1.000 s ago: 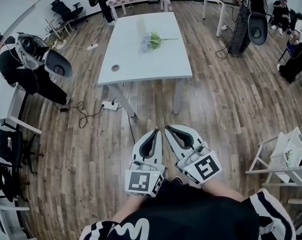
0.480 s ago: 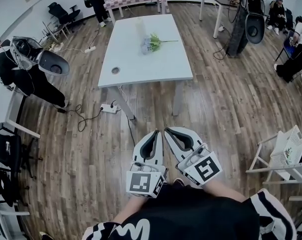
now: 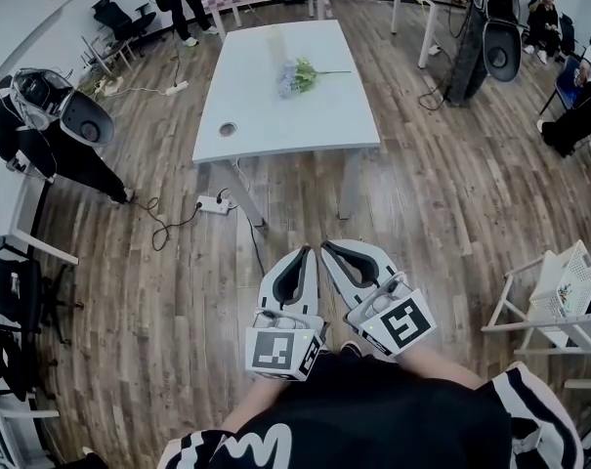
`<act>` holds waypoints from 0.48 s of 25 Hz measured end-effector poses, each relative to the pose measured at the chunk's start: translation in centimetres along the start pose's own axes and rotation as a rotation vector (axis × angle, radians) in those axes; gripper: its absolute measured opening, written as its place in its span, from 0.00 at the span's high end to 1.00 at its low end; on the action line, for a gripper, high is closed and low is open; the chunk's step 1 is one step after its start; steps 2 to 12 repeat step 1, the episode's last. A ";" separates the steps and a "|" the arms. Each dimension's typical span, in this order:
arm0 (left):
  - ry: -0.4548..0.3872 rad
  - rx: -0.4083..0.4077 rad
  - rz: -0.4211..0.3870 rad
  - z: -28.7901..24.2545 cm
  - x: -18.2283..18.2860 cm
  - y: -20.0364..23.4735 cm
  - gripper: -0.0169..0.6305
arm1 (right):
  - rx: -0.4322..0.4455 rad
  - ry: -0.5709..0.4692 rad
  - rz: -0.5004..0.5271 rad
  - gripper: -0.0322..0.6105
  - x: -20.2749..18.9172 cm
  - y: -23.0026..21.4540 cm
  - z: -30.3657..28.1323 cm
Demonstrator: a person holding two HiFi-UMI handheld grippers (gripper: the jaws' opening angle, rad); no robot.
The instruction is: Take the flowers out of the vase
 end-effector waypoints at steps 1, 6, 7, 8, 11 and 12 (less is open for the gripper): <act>-0.001 0.000 -0.001 0.0 0.0 0.0 0.97 | 0.001 0.001 0.002 0.92 -0.1 0.0 0.0; -0.001 0.000 -0.001 0.0 0.0 0.0 0.97 | 0.001 0.001 0.002 0.92 -0.1 0.0 0.0; -0.001 0.000 -0.001 0.0 0.0 0.0 0.97 | 0.001 0.001 0.002 0.92 -0.1 0.0 0.0; -0.001 0.000 -0.001 0.0 0.0 0.0 0.97 | 0.001 0.001 0.002 0.92 -0.1 0.0 0.0; -0.001 0.000 -0.001 0.0 0.0 0.0 0.97 | 0.001 0.001 0.002 0.92 -0.1 0.0 0.0; -0.001 0.000 -0.001 0.0 0.0 0.0 0.97 | 0.001 0.001 0.002 0.92 -0.1 0.0 0.0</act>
Point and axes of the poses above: the fingertips, and each gripper's own axes: z backward along the fingers, y to its left, x out of its top, the point moved 5 cm from there along z, backward along the fingers, and after that the axes turned 5 degrees about -y, right-handed, at the moved point
